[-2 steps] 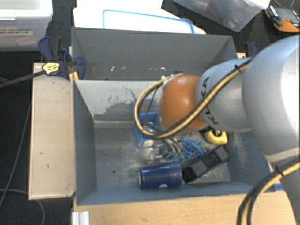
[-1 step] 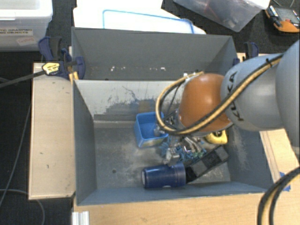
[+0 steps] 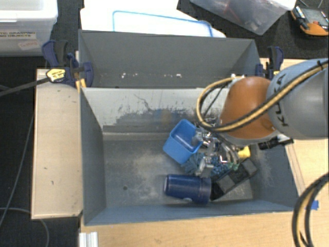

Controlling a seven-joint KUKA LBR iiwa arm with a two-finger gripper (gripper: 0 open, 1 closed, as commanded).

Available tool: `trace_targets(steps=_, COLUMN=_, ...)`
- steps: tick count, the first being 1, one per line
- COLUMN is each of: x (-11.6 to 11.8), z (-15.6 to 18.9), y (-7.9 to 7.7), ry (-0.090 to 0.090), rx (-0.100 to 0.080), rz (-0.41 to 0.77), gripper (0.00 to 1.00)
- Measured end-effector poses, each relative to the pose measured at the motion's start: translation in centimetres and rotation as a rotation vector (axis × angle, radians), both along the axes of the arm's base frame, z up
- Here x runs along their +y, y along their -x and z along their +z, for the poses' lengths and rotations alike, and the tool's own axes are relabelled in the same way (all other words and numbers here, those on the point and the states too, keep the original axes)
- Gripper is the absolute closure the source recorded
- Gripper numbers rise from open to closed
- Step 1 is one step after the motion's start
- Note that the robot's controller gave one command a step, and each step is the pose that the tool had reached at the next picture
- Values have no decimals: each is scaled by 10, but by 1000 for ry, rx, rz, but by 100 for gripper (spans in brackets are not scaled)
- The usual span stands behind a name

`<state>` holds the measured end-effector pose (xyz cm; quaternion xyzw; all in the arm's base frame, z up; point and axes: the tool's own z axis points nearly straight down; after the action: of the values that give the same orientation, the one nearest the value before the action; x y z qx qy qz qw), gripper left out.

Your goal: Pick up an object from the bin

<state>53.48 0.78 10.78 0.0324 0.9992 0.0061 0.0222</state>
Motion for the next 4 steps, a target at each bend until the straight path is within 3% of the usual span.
trace_targets(steps=1, x=-33, z=-36, y=-11, ry=8, rx=-18, rz=203, gripper=0)
trace_targets(steps=2, x=-26, z=93, y=-8, ry=2, rx=-8, rz=129, gripper=0)
trace_targets(steps=3, x=-26, z=88, y=-12, ry=5, rx=-30, rz=131, gripper=0)
trace_targets(steps=4, x=-30, z=56, y=-4, ry=6, rx=-12, rz=189, gripper=0)
